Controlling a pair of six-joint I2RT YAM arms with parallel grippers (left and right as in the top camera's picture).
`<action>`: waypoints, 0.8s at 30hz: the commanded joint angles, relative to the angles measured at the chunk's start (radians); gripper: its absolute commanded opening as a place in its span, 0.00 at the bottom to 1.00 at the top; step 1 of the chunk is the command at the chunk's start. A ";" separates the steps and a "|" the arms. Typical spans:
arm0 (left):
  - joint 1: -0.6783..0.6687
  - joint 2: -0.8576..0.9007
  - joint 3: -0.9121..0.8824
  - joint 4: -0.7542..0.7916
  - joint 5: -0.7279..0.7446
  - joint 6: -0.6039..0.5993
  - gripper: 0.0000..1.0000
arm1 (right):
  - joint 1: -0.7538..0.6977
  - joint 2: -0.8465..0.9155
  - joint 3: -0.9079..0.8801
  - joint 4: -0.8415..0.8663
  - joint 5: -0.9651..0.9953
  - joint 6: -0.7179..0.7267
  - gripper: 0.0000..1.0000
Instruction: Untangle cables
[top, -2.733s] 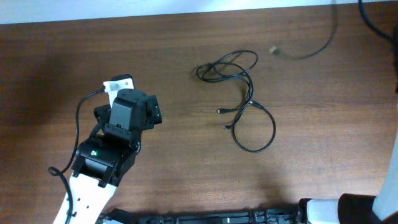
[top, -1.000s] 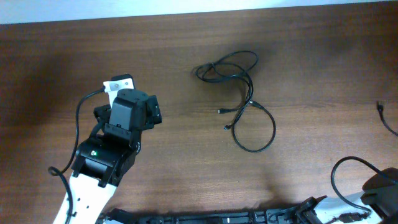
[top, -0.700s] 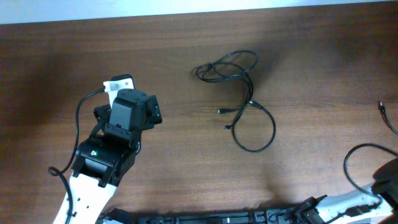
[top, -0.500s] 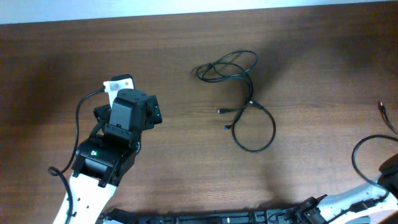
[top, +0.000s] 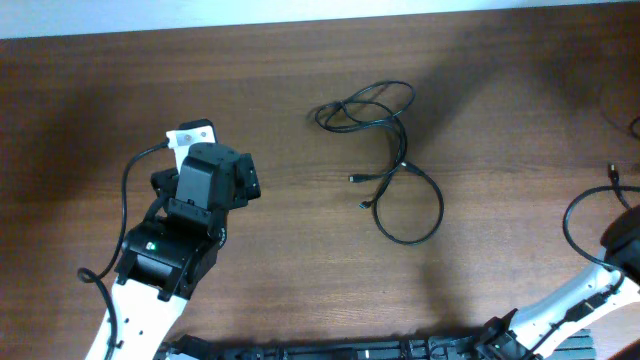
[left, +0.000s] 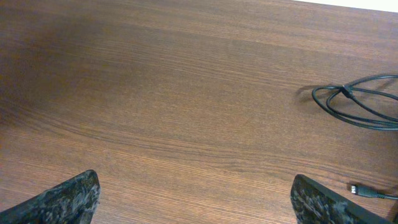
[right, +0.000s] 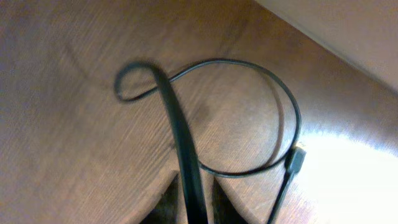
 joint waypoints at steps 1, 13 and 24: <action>0.006 -0.002 0.005 -0.001 0.007 0.016 0.99 | 0.086 0.013 0.000 0.000 -0.005 -0.076 0.53; 0.006 -0.002 0.005 -0.001 0.007 0.016 0.99 | 0.310 0.013 0.000 -0.005 -0.229 -0.214 0.96; 0.006 -0.002 0.005 -0.001 0.007 0.016 0.99 | 0.584 0.013 -0.004 0.001 -0.364 -0.203 1.00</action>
